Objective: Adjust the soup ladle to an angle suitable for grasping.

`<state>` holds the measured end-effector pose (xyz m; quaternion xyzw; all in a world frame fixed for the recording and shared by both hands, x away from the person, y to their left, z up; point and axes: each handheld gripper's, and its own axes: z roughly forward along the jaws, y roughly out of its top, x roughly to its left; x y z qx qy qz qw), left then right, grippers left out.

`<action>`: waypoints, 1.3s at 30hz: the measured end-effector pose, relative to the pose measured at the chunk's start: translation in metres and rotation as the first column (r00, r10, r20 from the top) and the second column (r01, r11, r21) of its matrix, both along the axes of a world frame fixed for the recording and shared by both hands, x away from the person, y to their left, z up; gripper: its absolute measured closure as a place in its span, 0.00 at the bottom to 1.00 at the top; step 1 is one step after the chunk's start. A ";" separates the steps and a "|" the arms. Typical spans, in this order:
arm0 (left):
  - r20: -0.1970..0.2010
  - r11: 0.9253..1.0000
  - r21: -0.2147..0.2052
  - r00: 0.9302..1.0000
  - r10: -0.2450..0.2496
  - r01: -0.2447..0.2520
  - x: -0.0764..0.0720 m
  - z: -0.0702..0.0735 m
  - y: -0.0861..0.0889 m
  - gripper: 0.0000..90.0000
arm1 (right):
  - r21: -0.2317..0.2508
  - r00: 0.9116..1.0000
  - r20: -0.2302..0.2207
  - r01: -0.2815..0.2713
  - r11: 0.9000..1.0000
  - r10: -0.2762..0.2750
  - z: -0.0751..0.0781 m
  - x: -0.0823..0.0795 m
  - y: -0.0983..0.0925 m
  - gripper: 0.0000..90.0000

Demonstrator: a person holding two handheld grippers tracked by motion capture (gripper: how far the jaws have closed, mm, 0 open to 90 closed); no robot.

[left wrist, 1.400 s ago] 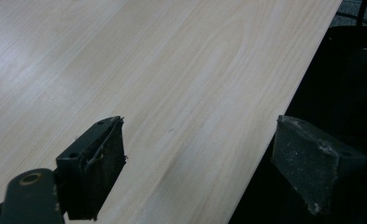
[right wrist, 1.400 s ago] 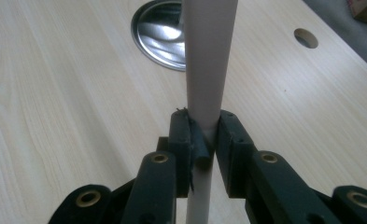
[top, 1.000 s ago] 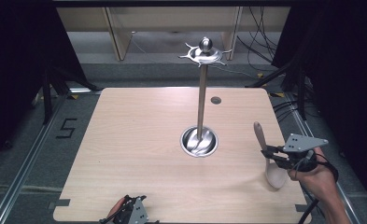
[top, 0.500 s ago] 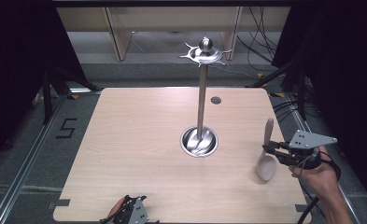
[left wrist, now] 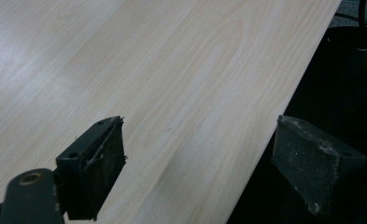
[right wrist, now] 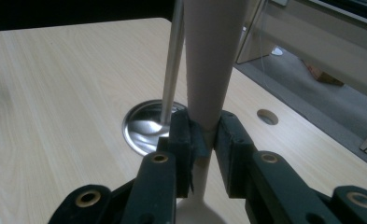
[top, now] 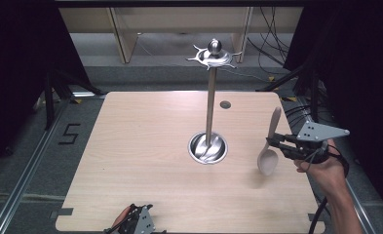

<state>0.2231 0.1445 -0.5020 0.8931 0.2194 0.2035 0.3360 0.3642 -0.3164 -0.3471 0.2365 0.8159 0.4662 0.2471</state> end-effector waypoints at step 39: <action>0.009 1.000 0.010 1.000 -0.012 0.012 -0.001 0.002 0.001 0.18 | -0.029 0.999 0.027 -0.038 0.999 0.039 0.051 0.048 0.067 0.86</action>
